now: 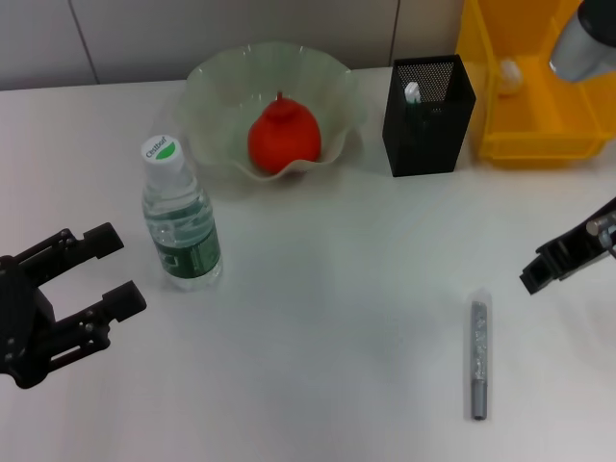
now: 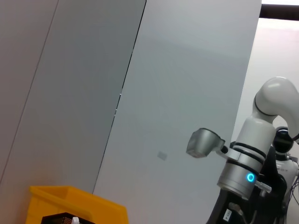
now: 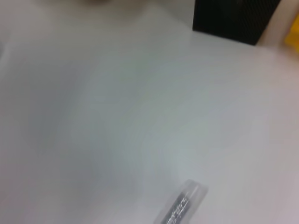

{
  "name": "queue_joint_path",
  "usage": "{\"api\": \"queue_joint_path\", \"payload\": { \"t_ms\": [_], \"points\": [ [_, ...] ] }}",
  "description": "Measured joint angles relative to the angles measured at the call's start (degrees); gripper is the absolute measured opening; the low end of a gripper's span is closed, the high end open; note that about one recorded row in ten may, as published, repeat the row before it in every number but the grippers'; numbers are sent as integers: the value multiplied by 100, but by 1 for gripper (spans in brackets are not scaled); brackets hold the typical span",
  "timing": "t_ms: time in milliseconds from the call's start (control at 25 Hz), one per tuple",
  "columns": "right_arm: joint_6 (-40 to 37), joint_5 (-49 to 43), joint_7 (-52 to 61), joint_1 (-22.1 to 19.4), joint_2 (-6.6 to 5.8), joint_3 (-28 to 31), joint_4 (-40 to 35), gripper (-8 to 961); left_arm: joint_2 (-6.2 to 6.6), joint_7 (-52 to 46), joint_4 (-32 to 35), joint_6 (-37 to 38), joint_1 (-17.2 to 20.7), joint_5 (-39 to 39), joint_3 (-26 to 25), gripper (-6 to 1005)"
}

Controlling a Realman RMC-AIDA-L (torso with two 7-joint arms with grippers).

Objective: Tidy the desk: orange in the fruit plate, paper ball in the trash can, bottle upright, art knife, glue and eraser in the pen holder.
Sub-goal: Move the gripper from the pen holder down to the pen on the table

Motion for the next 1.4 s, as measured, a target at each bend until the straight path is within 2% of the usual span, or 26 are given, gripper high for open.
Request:
{"api": "queue_joint_path", "payload": {
  "t_ms": [520,1400],
  "points": [
    [810,306,-6,92,0,-131,1092,351,-7,20,-69,-53,-10,20,0,746],
    [1172,318,-33,169,0,-217,1691,346,-9,20,-72,-96,-10,28,1,746]
  ]
}}
